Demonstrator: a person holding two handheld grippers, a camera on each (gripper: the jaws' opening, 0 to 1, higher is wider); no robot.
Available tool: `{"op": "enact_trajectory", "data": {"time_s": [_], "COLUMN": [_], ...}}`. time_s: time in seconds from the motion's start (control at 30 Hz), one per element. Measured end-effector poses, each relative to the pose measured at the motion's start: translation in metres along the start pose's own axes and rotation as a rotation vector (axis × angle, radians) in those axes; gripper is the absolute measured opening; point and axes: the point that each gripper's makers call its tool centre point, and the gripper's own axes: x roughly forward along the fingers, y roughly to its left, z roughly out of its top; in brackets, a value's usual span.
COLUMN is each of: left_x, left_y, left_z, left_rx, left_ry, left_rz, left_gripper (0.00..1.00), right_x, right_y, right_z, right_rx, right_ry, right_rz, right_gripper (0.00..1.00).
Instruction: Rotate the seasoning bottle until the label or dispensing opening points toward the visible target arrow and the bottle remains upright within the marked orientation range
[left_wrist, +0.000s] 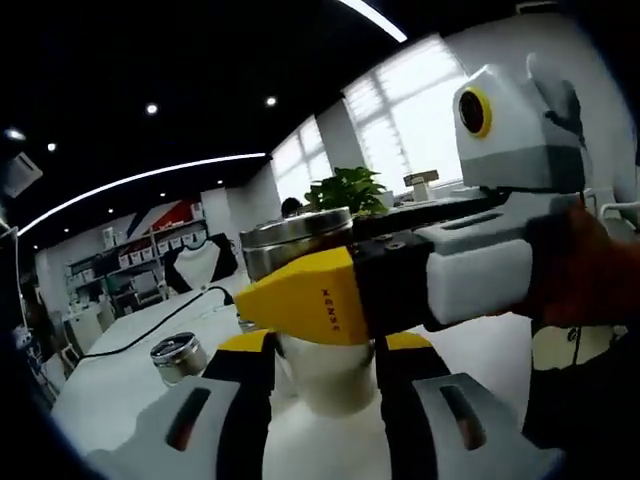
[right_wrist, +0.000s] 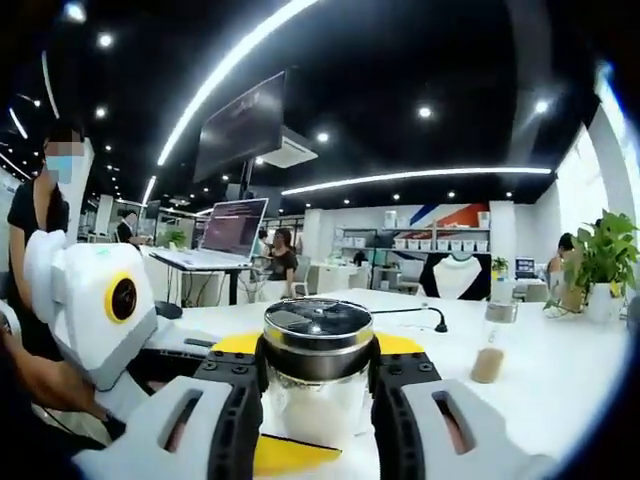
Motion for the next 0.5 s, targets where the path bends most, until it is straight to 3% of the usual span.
{"op": "enact_trajectory", "data": {"time_s": [0.17, 0.33, 0.43, 0.5], "left_x": [-0.009, -0.019, -0.031, -0.034], "left_y": [-0.004, -0.007, -0.017, -0.021], "left_z": [0.013, 0.024, 0.035, 0.038], "left_rx": [-0.205, -0.331, -0.416, -0.423], "left_ry": [-0.097, -0.173, -0.230, -0.249], "left_rz": [-0.147, -0.268, -0.400, -0.439], "left_gripper": [0.43, 0.44, 0.46, 0.47], "right_x": [-0.006, -0.014, -0.023, -0.027], "right_y": [0.010, 0.033, 0.047, 0.054], "right_z": [0.011, 0.027, 0.037, 0.039], "right_rx": [0.110, 0.101, 0.168, 0.214], "right_ry": [-0.037, -0.102, -0.155, -0.168], "right_rz": [0.152, 0.309, 0.435, 0.498], "right_gripper": [0.38, 0.38, 0.38, 0.38]}}
